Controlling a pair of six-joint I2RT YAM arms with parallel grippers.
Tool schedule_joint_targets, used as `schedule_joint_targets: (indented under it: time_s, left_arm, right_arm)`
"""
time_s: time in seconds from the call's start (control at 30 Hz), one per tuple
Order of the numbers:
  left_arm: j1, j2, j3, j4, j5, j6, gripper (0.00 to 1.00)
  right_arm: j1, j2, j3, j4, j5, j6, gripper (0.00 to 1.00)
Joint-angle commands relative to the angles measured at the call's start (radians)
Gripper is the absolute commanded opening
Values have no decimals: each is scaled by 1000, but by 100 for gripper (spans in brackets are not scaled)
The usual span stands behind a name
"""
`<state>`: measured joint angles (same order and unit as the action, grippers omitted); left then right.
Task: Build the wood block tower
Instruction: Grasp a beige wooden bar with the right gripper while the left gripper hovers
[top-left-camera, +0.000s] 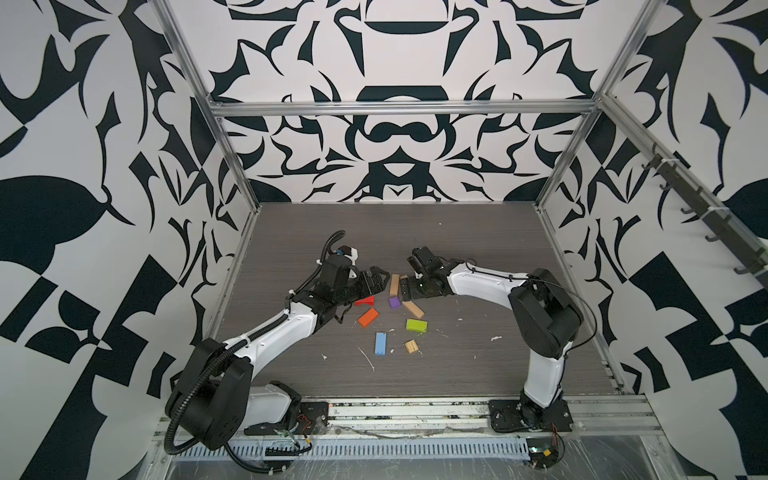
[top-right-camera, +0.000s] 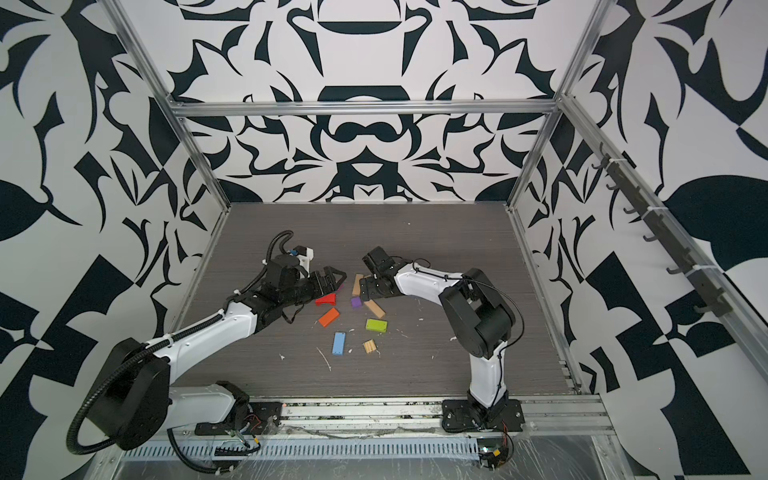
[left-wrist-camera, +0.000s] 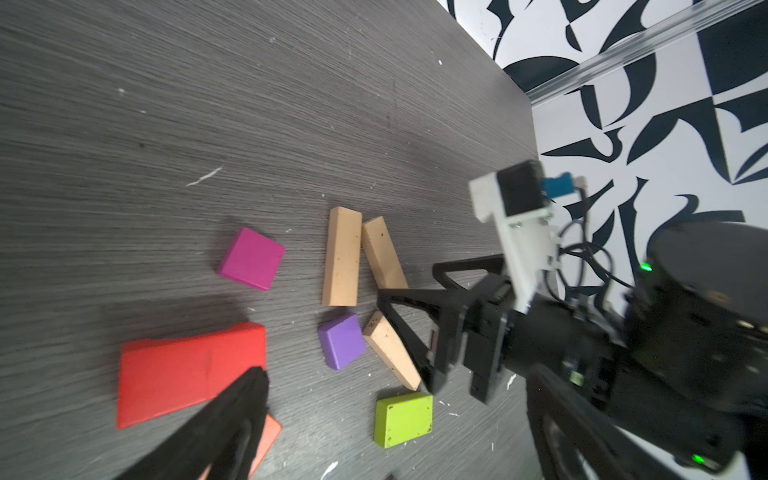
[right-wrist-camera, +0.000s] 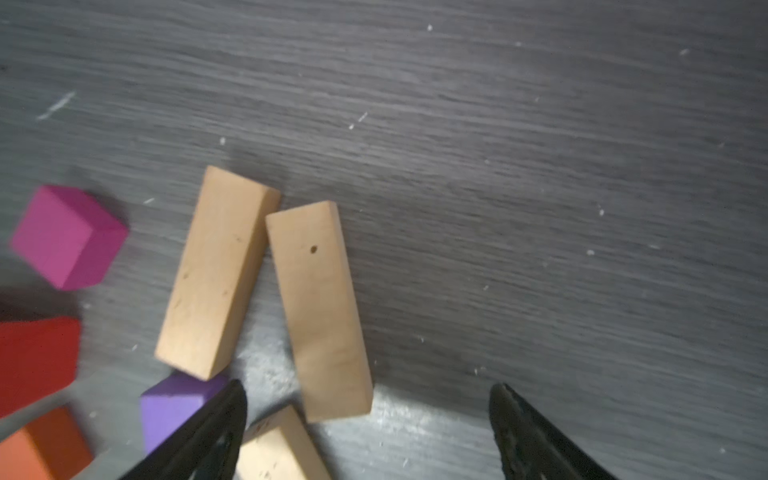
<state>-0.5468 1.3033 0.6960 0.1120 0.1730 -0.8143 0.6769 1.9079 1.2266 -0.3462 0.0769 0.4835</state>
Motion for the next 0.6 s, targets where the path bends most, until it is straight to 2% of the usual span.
schedule_joint_targets:
  time_s: [0.0,0.57]
  left_arm:
    - [-18,16,-3,30,1,-16,99]
    - [-36,61,17,44,-4,-10,100]
  right_arm:
    - [6,6,51,-47,71,39,95]
    - [-11,0,4,-94,185,58,96]
